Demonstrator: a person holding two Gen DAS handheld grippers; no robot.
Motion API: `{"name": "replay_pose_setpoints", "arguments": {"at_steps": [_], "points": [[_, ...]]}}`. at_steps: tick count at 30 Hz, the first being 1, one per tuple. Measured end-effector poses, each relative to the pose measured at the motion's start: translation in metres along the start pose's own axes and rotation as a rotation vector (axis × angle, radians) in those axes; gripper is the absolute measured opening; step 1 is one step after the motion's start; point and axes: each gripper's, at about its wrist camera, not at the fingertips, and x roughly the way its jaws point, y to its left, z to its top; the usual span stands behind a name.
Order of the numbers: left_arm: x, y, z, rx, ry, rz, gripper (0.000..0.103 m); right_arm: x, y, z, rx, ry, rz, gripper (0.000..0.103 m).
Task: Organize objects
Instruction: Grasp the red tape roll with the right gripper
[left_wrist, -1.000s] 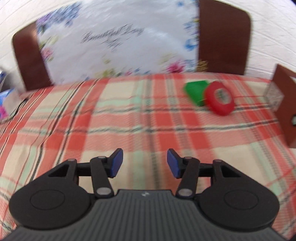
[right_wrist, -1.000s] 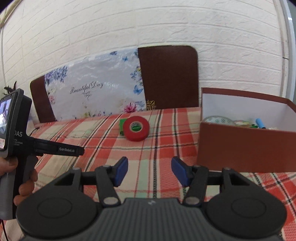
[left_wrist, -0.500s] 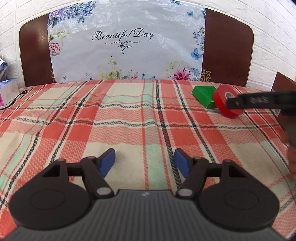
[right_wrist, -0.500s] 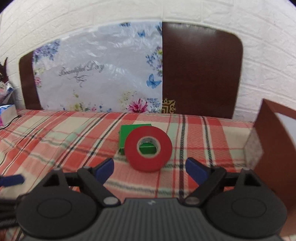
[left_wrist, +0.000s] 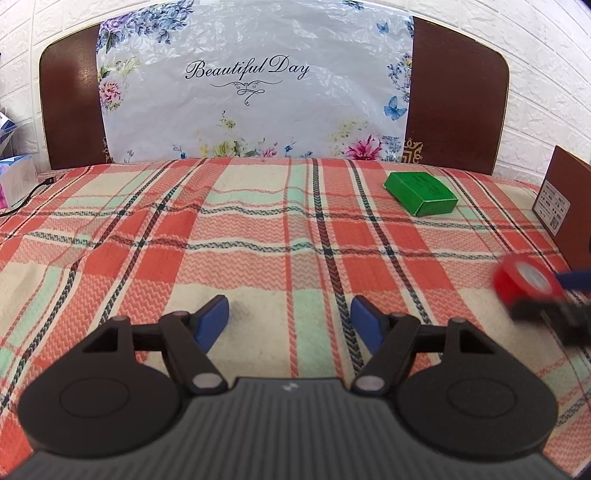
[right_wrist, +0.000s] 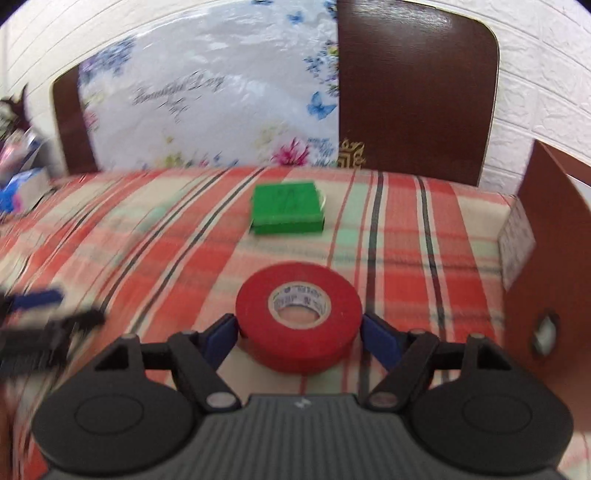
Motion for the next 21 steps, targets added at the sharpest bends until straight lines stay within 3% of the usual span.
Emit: {"name": "replay_pose_setpoints", "arguments": {"at_steps": [5, 8, 11, 16, 21], "points": [[0.000, -0.001, 0.001, 0.013, 0.009, -0.002, 0.075, -0.065, 0.001, -0.054, -0.054, 0.022, -0.015, 0.075], [-0.004, -0.011, 0.008, 0.044, 0.053, 0.018, 0.073, -0.093, 0.000, -0.080, -0.060, 0.006, -0.052, 0.077], [-0.025, -0.035, 0.016, -0.003, 0.119, -0.161, 0.069, -0.104, 0.001, -0.092, -0.085, -0.028, -0.089, 0.081], [-0.054, -0.105, 0.018, 0.109, 0.261, -0.394, 0.069, -0.104, 0.000, -0.090, -0.083, -0.056, -0.087, 0.081], [-0.044, -0.135, 0.010, 0.143, 0.366, -0.415, 0.069, -0.097, 0.003, -0.091, -0.127, -0.068, -0.077, 0.081]]}}
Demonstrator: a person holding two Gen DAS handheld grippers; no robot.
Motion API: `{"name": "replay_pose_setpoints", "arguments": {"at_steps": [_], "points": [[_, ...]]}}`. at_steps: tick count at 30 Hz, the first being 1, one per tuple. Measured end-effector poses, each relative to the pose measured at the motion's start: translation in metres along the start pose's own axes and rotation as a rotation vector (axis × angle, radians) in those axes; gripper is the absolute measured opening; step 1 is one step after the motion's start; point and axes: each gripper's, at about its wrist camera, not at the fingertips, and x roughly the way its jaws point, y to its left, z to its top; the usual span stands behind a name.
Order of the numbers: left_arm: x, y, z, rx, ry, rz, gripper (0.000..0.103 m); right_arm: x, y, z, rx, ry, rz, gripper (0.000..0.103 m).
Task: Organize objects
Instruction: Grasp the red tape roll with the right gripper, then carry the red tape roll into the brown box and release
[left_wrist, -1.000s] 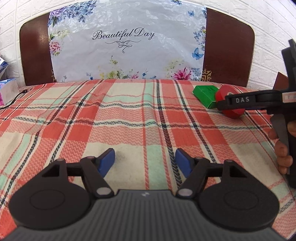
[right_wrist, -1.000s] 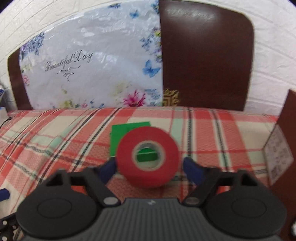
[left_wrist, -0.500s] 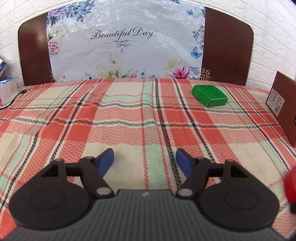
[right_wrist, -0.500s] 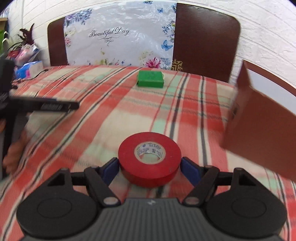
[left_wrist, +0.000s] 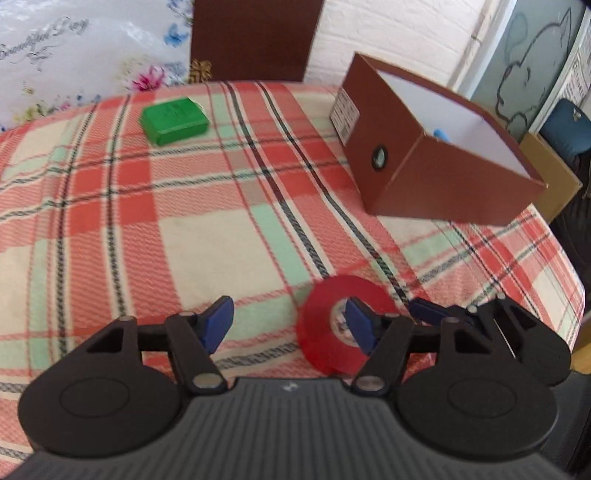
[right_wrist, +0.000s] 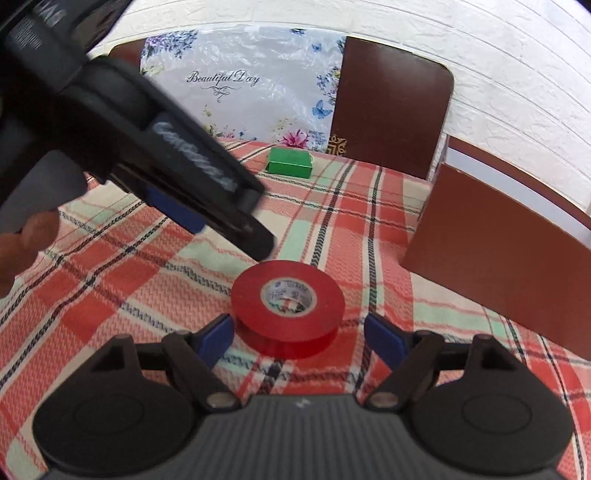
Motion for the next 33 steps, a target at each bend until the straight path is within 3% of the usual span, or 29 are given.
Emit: {"name": "replay_pose_setpoints", "arguments": {"at_steps": [2, 4, 6, 7, 9, 11, 14, 19, 22, 24, 25, 26, 27, 30, 33], "points": [[0.011, -0.002, -0.003, -0.001, 0.049, -0.009, 0.069, 0.005, -0.001, 0.000, 0.008, 0.003, 0.011, 0.081], [0.014, -0.008, -0.007, 0.032, 0.036, 0.018, 0.068, 0.009, -0.004, 0.000, 0.019, 0.006, 0.033, 0.080], [0.014, -0.012, -0.007, 0.066, 0.027, 0.026, 0.052, 0.012, -0.007, -0.001, 0.041, 0.008, 0.067, 0.078], [0.013, -0.012, -0.005, 0.063, 0.029, -0.003, 0.035, 0.013, -0.009, -0.001, 0.051, 0.008, 0.088, 0.074], [0.010, -0.015, 0.002, 0.029, 0.039, -0.016, 0.030, 0.011, -0.010, -0.001, 0.058, -0.007, 0.086, 0.074], [-0.002, -0.028, 0.015, 0.054, -0.004, -0.015, 0.030, 0.000, -0.009, 0.000, 0.061, -0.062, 0.044, 0.074], [-0.026, -0.056, 0.047, 0.124, -0.120, -0.046, 0.030, -0.023, -0.022, 0.012, 0.069, -0.216, -0.061, 0.074], [-0.025, -0.108, 0.110, 0.201, -0.221, -0.113, 0.031, -0.036, -0.083, 0.042, 0.139, -0.365, -0.202, 0.074], [-0.002, -0.136, 0.136, 0.233, -0.215, -0.115, 0.031, -0.027, -0.121, 0.050, 0.196, -0.369, -0.258, 0.074], [0.013, -0.155, 0.146, 0.270, -0.228, -0.097, 0.038, -0.016, -0.142, 0.052, 0.220, -0.352, -0.287, 0.074], [0.022, -0.163, 0.149, 0.289, -0.240, -0.055, 0.052, -0.009, -0.152, 0.053, 0.228, -0.338, -0.304, 0.074], [0.027, -0.169, 0.149, 0.303, -0.252, 0.007, 0.059, 0.000, -0.161, 0.052, 0.234, -0.316, -0.330, 0.077], [0.031, -0.175, 0.147, 0.309, -0.257, 0.065, 0.059, 0.007, -0.167, 0.051, 0.236, -0.283, -0.363, 0.078], [0.030, -0.170, 0.142, 0.276, -0.237, 0.050, 0.059, 0.007, -0.181, 0.040, 0.312, -0.279, -0.370, 0.078], [0.026, -0.164, 0.134, 0.276, -0.222, 0.115, 0.059, -0.003, -0.184, 0.027, 0.353, -0.305, -0.371, 0.078]]}}
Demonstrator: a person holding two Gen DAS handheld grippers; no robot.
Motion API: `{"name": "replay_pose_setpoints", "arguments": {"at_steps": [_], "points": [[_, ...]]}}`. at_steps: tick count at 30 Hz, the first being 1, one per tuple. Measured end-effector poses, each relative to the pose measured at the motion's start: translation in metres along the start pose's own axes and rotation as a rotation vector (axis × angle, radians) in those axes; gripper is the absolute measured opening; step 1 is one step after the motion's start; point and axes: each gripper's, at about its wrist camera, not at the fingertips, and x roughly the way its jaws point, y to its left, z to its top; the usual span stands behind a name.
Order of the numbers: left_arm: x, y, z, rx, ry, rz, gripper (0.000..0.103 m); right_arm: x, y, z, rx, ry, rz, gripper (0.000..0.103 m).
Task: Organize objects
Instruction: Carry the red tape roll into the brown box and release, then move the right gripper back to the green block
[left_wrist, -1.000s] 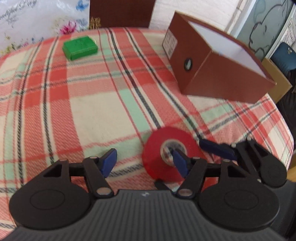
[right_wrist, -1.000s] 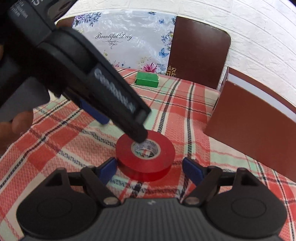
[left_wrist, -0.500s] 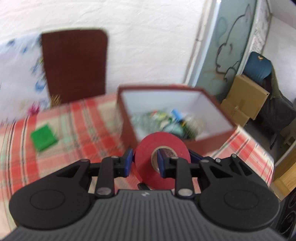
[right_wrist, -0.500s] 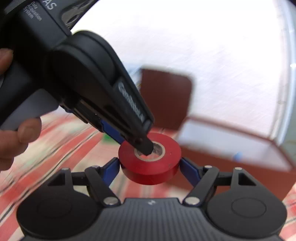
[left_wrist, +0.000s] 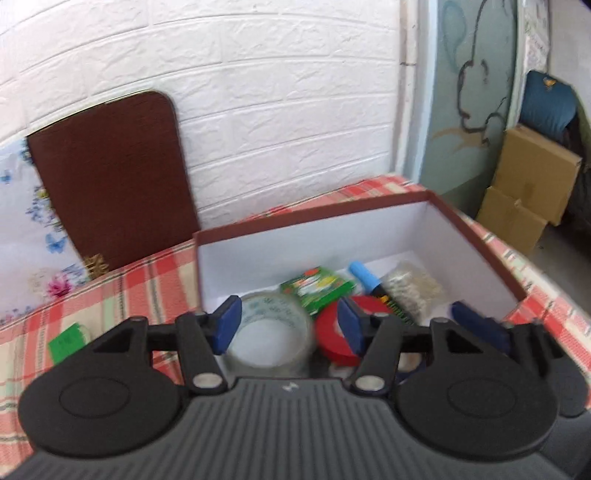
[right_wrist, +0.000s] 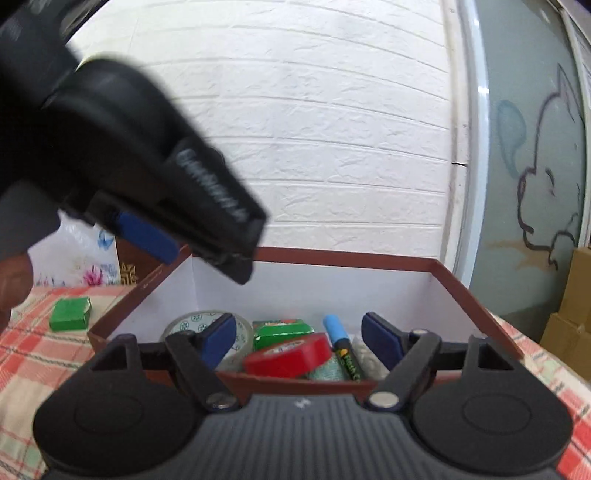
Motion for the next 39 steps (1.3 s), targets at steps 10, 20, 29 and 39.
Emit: {"name": "replay_pose_setpoints", "arguments": {"at_steps": [10, 20, 29, 39], "points": [[-0.051, 0.017, -0.035, 0.011, -0.036, 0.086, 0.071, -0.055, -0.007, 0.001, 0.098, -0.041, -0.041, 0.085], [-0.086, 0.036, -0.088, -0.046, -0.010, 0.128, 0.071, -0.096, -0.007, 0.003, 0.236, 0.024, 0.019, 0.086], [-0.096, 0.051, -0.114, -0.076, 0.001, 0.171, 0.079, -0.114, 0.006, 0.007, 0.305, 0.094, 0.077, 0.086], [-0.100, 0.064, -0.128, -0.093, 0.004, 0.164, 0.080, -0.124, 0.031, 0.004, 0.268, 0.122, 0.102, 0.085]]}}
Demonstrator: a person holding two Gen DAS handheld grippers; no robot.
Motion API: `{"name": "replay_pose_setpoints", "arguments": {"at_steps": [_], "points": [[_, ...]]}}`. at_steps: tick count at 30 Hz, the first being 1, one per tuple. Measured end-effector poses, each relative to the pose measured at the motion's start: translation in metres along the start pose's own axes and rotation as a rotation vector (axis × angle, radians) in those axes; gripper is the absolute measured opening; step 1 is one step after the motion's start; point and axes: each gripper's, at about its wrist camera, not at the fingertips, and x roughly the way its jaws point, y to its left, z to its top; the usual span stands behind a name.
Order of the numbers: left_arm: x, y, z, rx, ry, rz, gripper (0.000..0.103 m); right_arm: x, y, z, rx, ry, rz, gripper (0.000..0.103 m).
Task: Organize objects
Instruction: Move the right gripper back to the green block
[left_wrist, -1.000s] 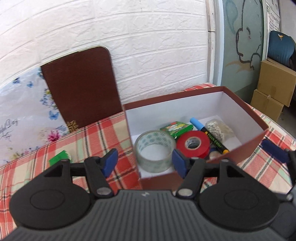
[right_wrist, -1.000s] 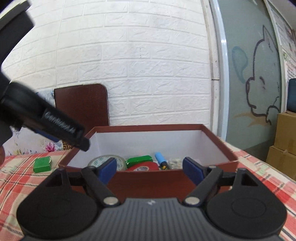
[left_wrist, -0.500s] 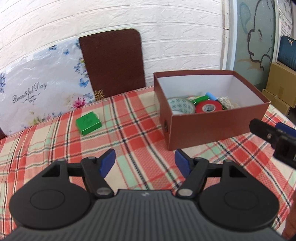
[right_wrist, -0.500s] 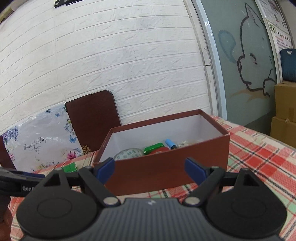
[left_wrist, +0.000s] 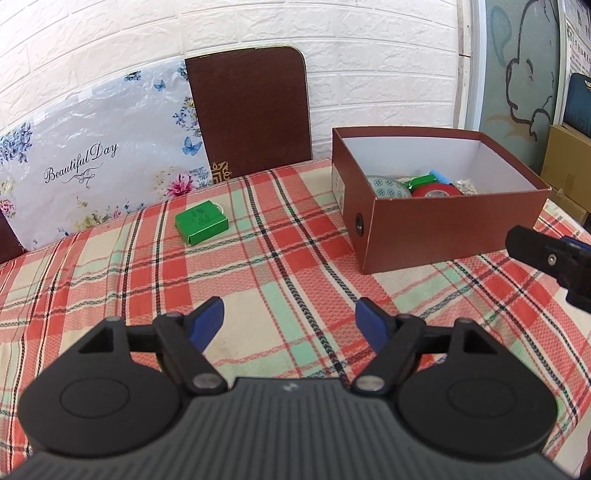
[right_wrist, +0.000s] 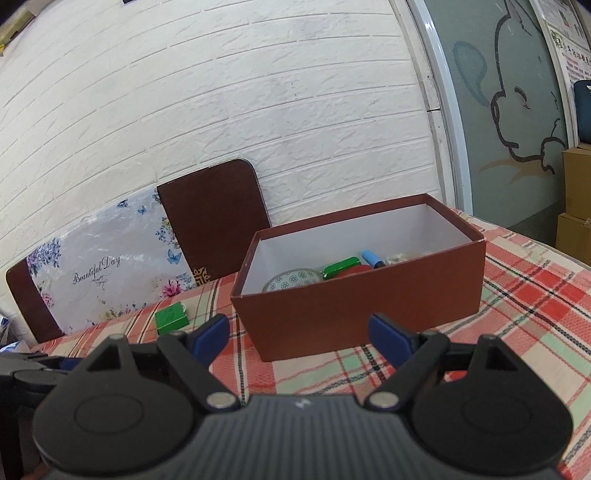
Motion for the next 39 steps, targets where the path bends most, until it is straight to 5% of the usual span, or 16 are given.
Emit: {"name": "replay_pose_setpoints", "arguments": {"at_steps": [39], "points": [[0.013, 0.021, -0.018, 0.001, 0.030, 0.026, 0.080, 0.002, 0.021, -0.013, -0.023, 0.055, 0.005, 0.086]]}}
